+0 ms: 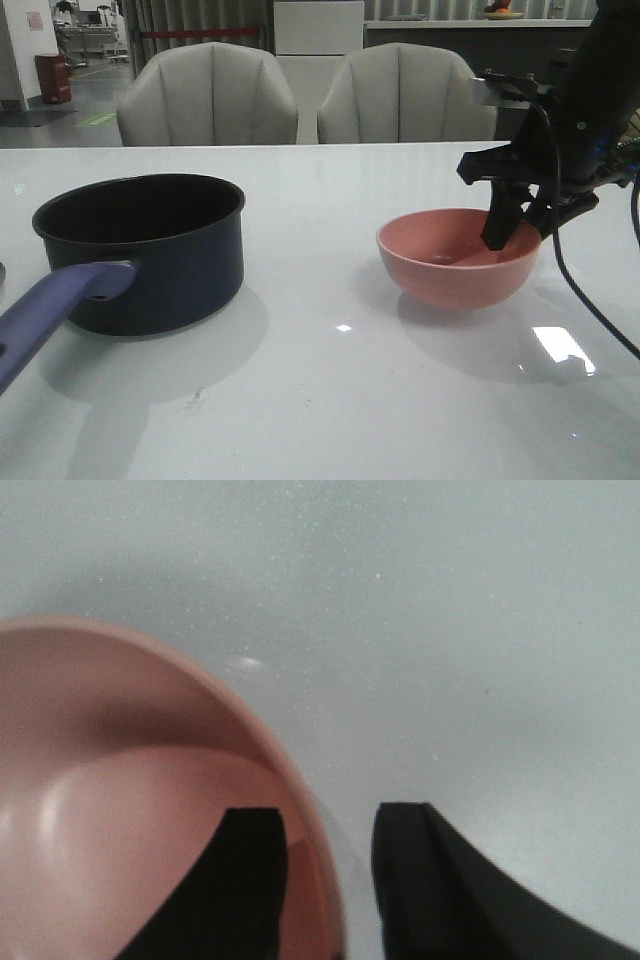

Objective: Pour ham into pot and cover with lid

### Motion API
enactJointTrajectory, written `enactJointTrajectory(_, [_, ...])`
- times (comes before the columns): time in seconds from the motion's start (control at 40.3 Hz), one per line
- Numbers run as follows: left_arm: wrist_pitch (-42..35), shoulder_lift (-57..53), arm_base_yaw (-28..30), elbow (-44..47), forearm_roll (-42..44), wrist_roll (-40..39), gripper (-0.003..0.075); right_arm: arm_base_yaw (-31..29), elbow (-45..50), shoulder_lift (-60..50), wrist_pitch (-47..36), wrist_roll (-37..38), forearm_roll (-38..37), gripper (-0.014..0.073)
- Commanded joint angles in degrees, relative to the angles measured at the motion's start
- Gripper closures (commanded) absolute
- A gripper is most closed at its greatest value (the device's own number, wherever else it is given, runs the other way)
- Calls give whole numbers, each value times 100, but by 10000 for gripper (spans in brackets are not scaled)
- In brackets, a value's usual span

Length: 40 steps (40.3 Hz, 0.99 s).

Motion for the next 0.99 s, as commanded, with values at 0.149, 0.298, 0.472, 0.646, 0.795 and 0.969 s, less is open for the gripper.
enactJointTrajectory(0.149, [-450,35,-56,-150,-16,-22,64,-21,-187,-871,5,-1,-320,181])
enactJointTrajectory(0.298, [-450,35,-56,-150,-16,-22,64,-21,-187,-1606,207,-1,-510,183])
enactJointTrajectory(0.472, [-450,35,-56,-150,-16,-22,64,55,-24,-2748,94,-1,-510,183])
enactJointTrajectory(0.646, [-450,35,-56,-150,-16,-22,64,266,790,-4062,-884,-1,-510,183])
enactJointTrajectory(0.795, [-496,35,-56,-150,-16,-22,64,479,1746,-5170,-1871,-1,-510,183])
enactJointTrajectory(0.969, [-504,35,-56,-150,-16,-22,64,517,2944,-6310,-2381,4,-504,183])
